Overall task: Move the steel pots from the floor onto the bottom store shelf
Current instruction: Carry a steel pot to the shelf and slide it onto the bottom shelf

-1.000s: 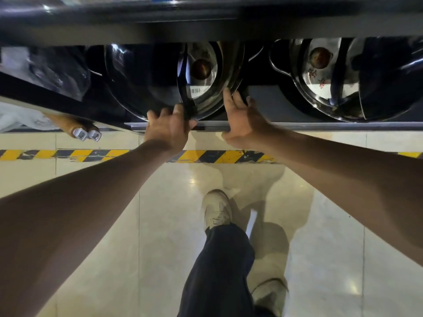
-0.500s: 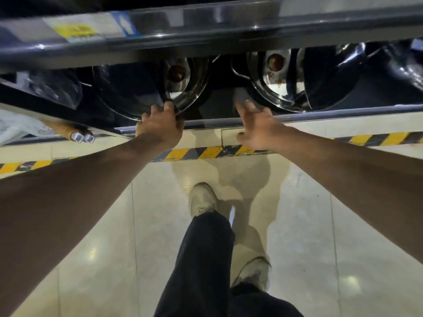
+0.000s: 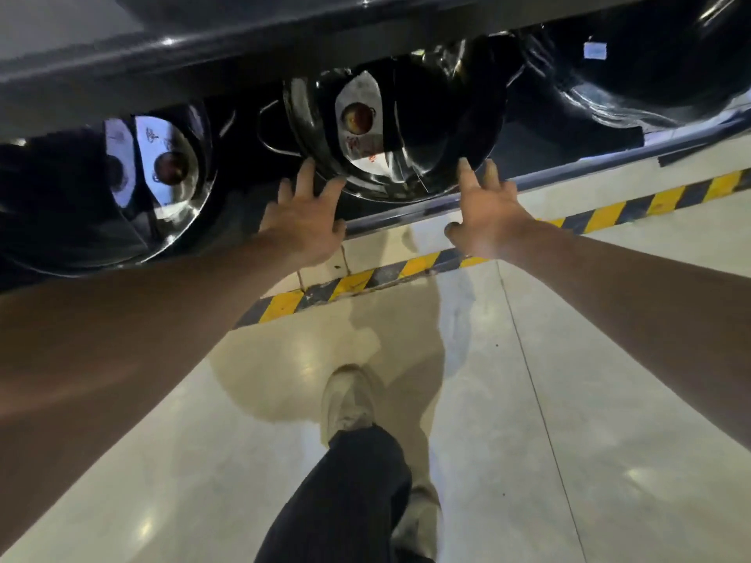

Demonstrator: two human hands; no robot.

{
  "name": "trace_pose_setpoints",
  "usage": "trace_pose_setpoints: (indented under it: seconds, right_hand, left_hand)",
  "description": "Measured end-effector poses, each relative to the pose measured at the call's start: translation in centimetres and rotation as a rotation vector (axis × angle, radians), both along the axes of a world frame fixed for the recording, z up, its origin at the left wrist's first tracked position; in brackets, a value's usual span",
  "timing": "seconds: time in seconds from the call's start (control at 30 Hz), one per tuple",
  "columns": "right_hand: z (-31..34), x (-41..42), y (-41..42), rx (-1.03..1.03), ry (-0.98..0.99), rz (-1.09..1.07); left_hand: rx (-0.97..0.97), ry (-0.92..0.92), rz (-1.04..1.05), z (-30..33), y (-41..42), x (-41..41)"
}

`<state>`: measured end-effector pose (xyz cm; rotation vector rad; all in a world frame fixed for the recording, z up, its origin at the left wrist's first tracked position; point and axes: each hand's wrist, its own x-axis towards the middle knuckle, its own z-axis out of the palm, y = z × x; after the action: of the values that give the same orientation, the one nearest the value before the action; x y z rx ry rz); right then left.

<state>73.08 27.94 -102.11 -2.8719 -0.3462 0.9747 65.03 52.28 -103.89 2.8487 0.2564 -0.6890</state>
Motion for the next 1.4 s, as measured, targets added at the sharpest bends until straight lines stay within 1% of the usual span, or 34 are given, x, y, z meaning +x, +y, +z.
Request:
trace_pose_setpoints:
  seconds: [0.07, 0.27, 0.4, 0.5, 0.57, 0.67, 0.77, 0.93, 1.07, 1.17, 1.23, 1.33, 1.4]
  right_hand:
    - [-1.4, 0.9, -0.3, -0.018, 0.013, 0.022]
    - [-2.1, 2.5, -0.8, -0.020, 0.043, 0.084]
    - [-1.0, 3.5, -0.9, -0.046, 0.051, 0.151]
    - [-0.9, 2.6, -1.1, -0.035, 0.078, 0.178]
    - [-1.3, 2.0, -1.2, -0.007, 0.080, 0.189]
    - [-1.5, 1.9, -1.2, 0.022, 0.075, 0.161]
    - [-0.6, 1.7, -1.7, 0.035, 0.046, 0.161]
    - [5.4, -0.3, -3.9, -0.002, -0.033, 0.215]
    - [11.4, -1.6, -6.5, -0.020, -0.085, 0.279]
    - [15.8, -2.2, -8.8, -0.033, -0.110, 0.276]
    - [18.3, -2.6, -11.0, -0.045, -0.110, 0.288]
    - [22.3, -2.9, -15.2, -0.021, -0.187, 0.354]
    - [25.5, -2.8, -18.8, -0.018, -0.210, 0.342]
  left_hand:
    - [0.029, 0.003, -0.058, -1.4, -0.2, 0.9]
    - [0.025, 0.057, -0.031, -2.5, -1.6, 0.6]
    - [0.049, 0.139, -0.005, -1.9, -1.5, 1.4]
    - [0.123, 0.179, 0.022, -1.5, -0.8, 2.1]
    - [0.170, 0.200, -0.016, -1.2, -0.1, 2.5]
    - [0.164, 0.239, -0.058, -0.3, 0.4, 2.7]
    - [0.156, 0.217, -0.043, 1.2, 0.0, 2.4]
    - [0.113, 0.243, -0.040, 6.7, -2.2, 0.5]
    - [0.092, 0.250, -0.029, 13.0, -5.2, -1.0]
    - [0.086, 0.242, -0.036, 17.8, -8.2, -1.5]
    - [0.075, 0.237, -0.023, 20.8, -10.8, -1.5]
    - [0.078, 0.175, -0.028, 25.4, -14.6, -1.6]
    - [0.102, 0.140, -0.043, 28.6, -17.3, -1.4]
